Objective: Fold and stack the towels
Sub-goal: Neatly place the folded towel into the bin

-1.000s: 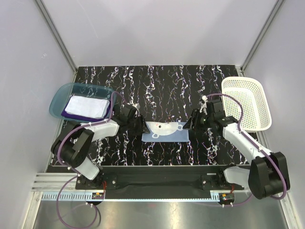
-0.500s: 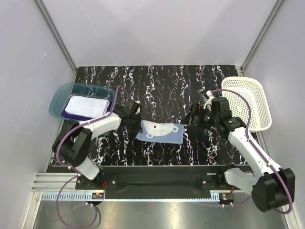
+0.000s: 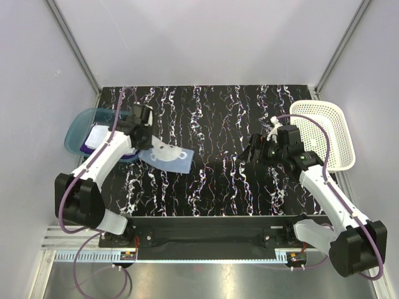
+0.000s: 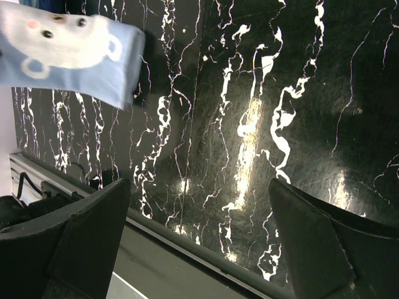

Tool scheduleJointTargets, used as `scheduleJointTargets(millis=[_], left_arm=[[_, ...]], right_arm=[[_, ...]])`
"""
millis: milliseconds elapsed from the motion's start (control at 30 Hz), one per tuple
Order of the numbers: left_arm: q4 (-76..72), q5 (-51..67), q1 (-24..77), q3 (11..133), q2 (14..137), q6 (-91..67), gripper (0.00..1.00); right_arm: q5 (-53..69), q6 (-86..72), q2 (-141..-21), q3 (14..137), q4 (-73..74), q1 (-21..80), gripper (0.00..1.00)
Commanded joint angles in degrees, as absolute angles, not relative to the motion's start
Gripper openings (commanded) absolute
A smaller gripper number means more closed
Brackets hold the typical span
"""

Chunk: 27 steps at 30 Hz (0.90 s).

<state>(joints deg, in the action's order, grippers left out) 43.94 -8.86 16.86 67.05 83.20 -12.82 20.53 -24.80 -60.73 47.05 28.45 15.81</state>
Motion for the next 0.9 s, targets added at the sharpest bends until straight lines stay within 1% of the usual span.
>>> scheduleJointTargets(millis=[0, 67, 133, 433, 633, 867], left_arm=[[48.60, -15.64, 12.32, 71.62, 82.18, -3.71, 0.00], [48.69, -17.92, 10.03, 73.20, 82.88, -0.80, 0.00], [48.34, -17.49, 6.69, 75.83, 83.93, 0.87, 0.00], [45.61, -24.34, -2.01, 82.26, 90.51, 1.23, 0.00], [43.60, -25.30, -4.92, 83.93, 93.60, 0.70, 0.00], [41.49, -28.83, -7.38, 87.80, 96.59, 1.49, 0.00]], right_arm=[[20.65, -22.68, -62.05, 50.10, 27.25, 16.26, 1.00], [20.83, -22.15, -63.01, 50.10, 26.46, 16.26, 1.00], [21.18, -21.89, -63.72, 50.10, 25.76, 16.26, 1.00], [21.44, -19.95, -67.15, 51.06, 23.30, 16.26, 1.00], [22.58, -21.88, -67.67, 51.59, 19.16, 16.26, 1.00], [23.47, -20.57, -69.78, 54.49, 19.51, 16.26, 1.00]])
